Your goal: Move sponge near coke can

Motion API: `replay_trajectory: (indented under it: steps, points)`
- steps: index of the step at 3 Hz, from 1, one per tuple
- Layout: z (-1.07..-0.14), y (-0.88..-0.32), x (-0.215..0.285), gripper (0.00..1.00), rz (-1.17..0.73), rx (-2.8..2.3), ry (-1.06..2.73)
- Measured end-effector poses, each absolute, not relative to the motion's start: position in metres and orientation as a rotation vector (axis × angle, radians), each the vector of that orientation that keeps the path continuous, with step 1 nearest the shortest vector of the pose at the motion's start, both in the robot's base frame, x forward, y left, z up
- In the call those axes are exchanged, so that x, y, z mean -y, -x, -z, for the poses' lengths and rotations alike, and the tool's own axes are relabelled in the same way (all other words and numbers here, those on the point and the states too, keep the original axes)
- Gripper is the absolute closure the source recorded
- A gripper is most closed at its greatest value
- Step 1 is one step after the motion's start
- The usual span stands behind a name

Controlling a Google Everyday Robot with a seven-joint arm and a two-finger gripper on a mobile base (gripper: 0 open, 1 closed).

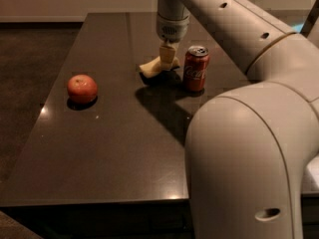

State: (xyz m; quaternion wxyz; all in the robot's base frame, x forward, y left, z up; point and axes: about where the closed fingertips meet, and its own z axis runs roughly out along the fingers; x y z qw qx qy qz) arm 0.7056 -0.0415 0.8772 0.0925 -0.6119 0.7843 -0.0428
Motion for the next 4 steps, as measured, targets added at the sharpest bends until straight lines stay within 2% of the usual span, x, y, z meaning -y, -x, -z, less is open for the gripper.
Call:
replay_trajectory:
  steps: [2,3,4]
  points:
    - [-0.8737,-0.6987,0.0567,0.13,0.125,-2.356,1.801]
    - [-0.8716,-0.7023,0.0546,0.00,0.126,-2.347,1.796]
    - [-0.8716,-0.7023,0.0546,0.00,0.126,-2.347,1.796]
